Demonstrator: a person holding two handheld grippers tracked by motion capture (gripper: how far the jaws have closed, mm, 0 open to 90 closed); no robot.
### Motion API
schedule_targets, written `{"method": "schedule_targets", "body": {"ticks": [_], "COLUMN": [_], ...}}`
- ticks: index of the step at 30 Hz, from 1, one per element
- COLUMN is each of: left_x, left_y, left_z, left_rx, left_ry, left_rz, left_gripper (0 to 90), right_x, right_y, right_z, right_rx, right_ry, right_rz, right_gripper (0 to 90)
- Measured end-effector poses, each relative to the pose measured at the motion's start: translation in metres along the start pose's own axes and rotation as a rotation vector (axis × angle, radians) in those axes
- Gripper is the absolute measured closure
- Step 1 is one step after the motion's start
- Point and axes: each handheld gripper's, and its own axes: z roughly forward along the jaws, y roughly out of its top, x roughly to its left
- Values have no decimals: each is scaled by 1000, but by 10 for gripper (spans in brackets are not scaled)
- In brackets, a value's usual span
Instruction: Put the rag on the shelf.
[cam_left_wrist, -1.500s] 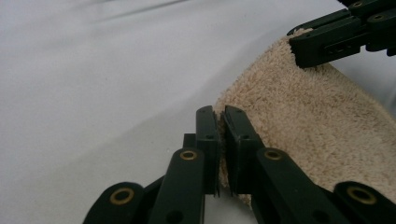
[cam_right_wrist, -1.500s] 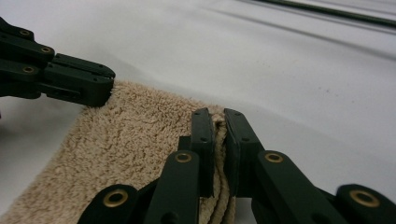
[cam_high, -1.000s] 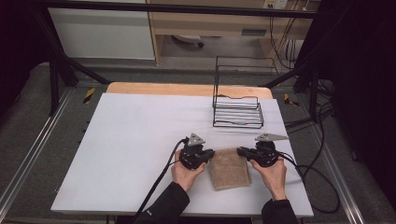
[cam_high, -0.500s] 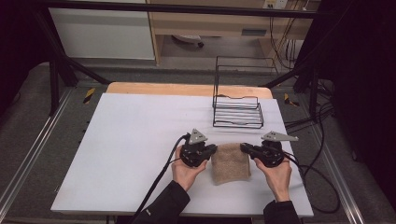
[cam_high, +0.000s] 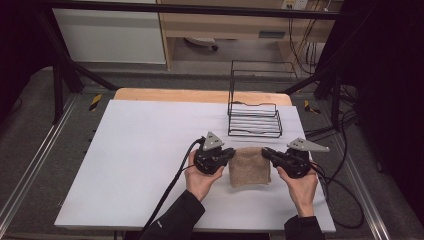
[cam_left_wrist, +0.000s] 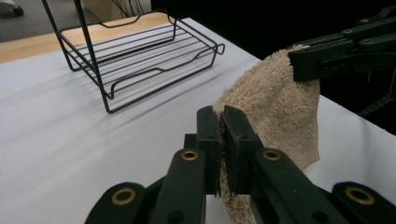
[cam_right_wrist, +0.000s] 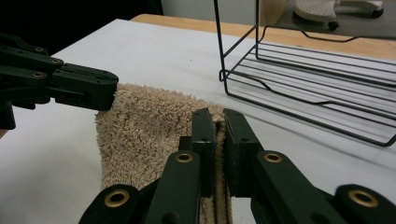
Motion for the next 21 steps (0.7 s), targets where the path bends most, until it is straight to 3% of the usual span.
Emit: {"method": "schedule_targets", "body": {"ticks": [21], "left_x": [3], "left_y": [32], "left_z": [-10], "left_rx": [-53], "left_ry": [9], "left_rz": [34], "left_gripper": [854], "right_x": [5], "right_y": [22], "right_z": [-13], "right_rx": [-99], "right_ry": [-23], "right_rz": [-22], "right_gripper": [838]}}
